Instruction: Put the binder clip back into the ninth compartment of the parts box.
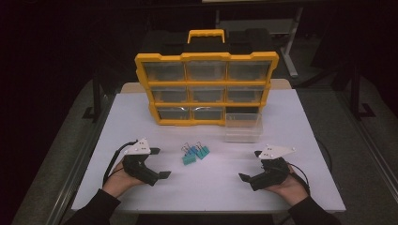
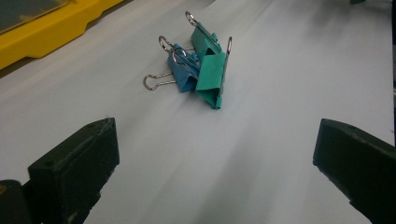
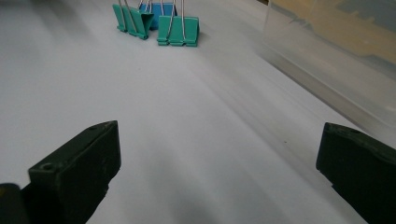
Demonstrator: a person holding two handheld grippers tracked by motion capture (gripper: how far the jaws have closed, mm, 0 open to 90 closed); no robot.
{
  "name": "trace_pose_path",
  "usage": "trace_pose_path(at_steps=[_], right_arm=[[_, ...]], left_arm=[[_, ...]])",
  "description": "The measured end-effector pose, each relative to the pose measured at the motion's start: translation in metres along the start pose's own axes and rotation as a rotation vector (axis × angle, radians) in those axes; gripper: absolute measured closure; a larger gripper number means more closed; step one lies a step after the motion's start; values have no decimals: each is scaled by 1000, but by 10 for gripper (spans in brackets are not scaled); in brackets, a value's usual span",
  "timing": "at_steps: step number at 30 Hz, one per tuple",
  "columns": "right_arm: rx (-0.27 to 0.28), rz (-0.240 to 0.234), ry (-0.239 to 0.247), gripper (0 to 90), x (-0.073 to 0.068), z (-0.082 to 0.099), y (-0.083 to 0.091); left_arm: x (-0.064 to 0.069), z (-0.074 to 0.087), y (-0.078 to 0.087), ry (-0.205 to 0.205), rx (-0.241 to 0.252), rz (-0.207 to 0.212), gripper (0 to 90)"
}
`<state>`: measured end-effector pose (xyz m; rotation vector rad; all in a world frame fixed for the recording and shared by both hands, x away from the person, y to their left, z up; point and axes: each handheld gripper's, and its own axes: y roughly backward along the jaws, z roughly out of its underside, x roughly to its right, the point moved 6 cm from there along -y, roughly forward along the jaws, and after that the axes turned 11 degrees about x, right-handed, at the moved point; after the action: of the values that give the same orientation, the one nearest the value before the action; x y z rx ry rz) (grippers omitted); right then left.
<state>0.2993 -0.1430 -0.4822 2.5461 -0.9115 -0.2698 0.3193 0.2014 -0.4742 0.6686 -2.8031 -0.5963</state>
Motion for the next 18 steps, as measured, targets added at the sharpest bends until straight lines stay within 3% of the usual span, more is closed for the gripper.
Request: trace_pose_path(at_steps=[18], right_arm=[[-15, -20, 9, 0, -1, 4, -5]], left_arm=[[1, -9, -11, 4, 26, 34, 0]])
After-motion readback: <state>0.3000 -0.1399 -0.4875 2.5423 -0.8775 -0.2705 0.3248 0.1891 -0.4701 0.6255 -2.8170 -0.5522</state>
